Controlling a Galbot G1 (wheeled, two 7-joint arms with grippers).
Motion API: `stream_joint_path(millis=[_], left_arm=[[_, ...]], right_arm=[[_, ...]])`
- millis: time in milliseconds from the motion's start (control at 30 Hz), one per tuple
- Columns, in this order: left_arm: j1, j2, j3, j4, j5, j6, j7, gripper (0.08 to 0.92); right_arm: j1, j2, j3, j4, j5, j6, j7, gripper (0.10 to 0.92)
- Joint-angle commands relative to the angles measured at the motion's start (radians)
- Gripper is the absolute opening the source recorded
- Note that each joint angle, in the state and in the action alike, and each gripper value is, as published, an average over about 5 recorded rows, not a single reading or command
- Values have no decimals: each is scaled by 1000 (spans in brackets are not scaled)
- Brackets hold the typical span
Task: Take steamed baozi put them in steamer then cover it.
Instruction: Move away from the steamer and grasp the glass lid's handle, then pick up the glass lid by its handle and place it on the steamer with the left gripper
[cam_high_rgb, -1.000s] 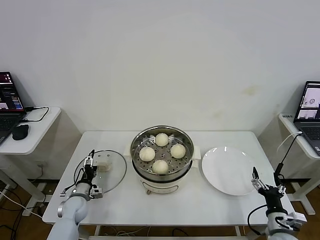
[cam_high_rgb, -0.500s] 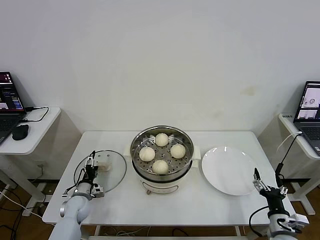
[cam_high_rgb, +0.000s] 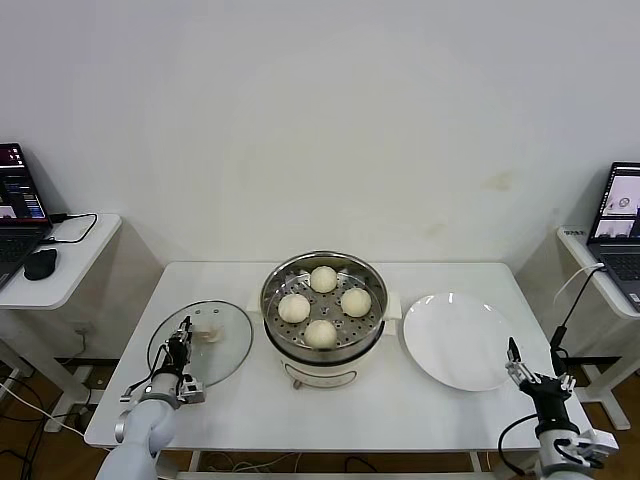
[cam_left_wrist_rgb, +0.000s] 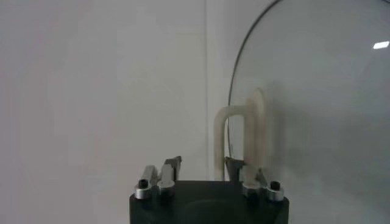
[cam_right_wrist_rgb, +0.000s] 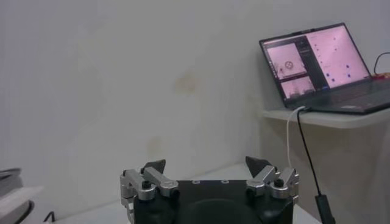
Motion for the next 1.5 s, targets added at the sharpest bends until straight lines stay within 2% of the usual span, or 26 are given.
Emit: stream_joint_path(millis=[33,133,233,433,700,933,1100,1167,1333,1500], left_arm=[[10,8,-1,-26,-6,0,4,267],[18,11,-4,-45,-13,0,0,182],[39,12,-11,-93,-18,4,1,137],[110,5,-39,-273,-29,49,25,134],[200,-33,-78,-548,-51,208,113,134],[231,10,-123,-614,-97,230,151,134],[225,41,-119,-661,-65,355,141,134],[218,42,-104,-706,-45,422,171,134],[182,-5,-43,-840,64,550,341,134],[160,-77,44,-892,139,566,383,134]], right_arm=[[-2,1,-1,4,0,-1,0,823],[-3,0,0,7,1,-1,0,823],[-4,0,1,12,2,-2,0,823],[9,-2,-2,22,3,-11,2,823],[32,3,-3,42,9,-23,5,823],[28,4,-4,52,14,-22,3,823],[31,6,-3,51,14,-22,4,823],[34,8,-3,50,14,-24,4,823],[44,12,-3,40,5,-25,4,823],[51,16,-1,33,-3,-23,4,823]])
